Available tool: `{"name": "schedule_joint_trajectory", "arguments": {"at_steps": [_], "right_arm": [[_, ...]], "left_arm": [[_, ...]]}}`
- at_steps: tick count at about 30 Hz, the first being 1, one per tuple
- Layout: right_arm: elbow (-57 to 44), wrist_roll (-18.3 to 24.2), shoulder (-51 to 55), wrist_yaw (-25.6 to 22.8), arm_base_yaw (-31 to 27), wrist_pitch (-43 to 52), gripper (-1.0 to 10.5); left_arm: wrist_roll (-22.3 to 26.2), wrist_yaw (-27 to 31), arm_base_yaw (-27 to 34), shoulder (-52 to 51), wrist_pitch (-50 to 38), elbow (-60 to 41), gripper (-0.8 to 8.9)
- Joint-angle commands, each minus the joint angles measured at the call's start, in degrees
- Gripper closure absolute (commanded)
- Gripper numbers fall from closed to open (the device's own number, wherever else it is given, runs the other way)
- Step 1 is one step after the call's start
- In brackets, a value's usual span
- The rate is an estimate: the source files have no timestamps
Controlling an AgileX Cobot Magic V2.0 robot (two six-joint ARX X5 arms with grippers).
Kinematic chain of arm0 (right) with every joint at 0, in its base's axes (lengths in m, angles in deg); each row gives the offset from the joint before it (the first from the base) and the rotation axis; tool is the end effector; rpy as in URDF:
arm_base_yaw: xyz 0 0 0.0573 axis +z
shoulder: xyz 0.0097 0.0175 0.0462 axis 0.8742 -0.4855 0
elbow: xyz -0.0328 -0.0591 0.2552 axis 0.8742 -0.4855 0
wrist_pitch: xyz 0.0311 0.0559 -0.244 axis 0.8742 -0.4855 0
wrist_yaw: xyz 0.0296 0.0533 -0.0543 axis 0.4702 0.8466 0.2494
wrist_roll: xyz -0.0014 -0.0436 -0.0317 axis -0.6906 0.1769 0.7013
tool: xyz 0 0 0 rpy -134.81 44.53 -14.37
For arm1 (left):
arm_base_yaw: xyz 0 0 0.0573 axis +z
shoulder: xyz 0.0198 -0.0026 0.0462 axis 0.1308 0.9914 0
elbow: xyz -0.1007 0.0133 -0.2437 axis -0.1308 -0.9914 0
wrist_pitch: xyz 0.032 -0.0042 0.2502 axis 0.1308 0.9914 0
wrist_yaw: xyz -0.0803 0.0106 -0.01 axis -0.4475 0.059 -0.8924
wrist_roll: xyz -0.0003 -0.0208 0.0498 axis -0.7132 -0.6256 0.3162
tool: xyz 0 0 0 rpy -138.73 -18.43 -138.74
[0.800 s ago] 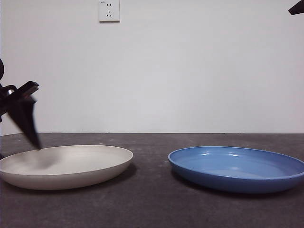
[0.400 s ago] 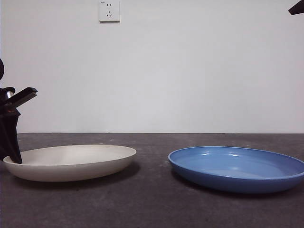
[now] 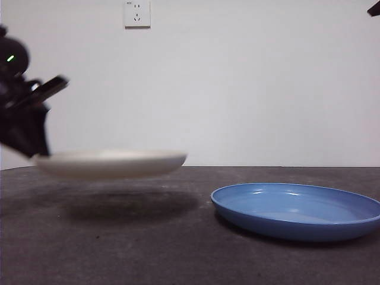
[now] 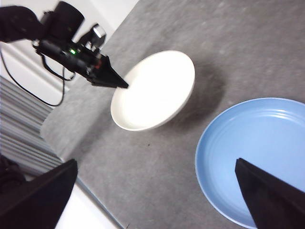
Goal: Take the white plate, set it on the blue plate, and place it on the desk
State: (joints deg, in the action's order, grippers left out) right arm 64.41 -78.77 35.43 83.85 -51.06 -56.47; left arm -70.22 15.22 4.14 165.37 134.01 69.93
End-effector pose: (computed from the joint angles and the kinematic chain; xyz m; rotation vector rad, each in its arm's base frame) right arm 0.1175 0.0395 0.3291 0.3663 0.6589 0.7840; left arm 0.3232 -0.0336 0.2190 -0.4457 1.3534 -0.3938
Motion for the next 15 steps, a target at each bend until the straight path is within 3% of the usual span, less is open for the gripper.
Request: {"name": "schedule_joint_trajectory", "arguments": {"at_steps": [1,5,15], "right_arm": [[2.60,1.70,-0.13,-1.95,0.02,-2.60,2.5],[5.70,5.18,-0.13,-5.55,0.00,-8.33,2.5],[14.29,10.12,-0.13,-10.14,0.00,-16.98,2.5]], "left_arm": [[-2.51,0.66,-3.32,1.14,2.27,5.51,7.98],[-3.80,4.96,-9.38,1.16,4.74,11.43,7.98],[-7.23,5.27,-22.69,5.31,4.35,21.27,7.98]]}}
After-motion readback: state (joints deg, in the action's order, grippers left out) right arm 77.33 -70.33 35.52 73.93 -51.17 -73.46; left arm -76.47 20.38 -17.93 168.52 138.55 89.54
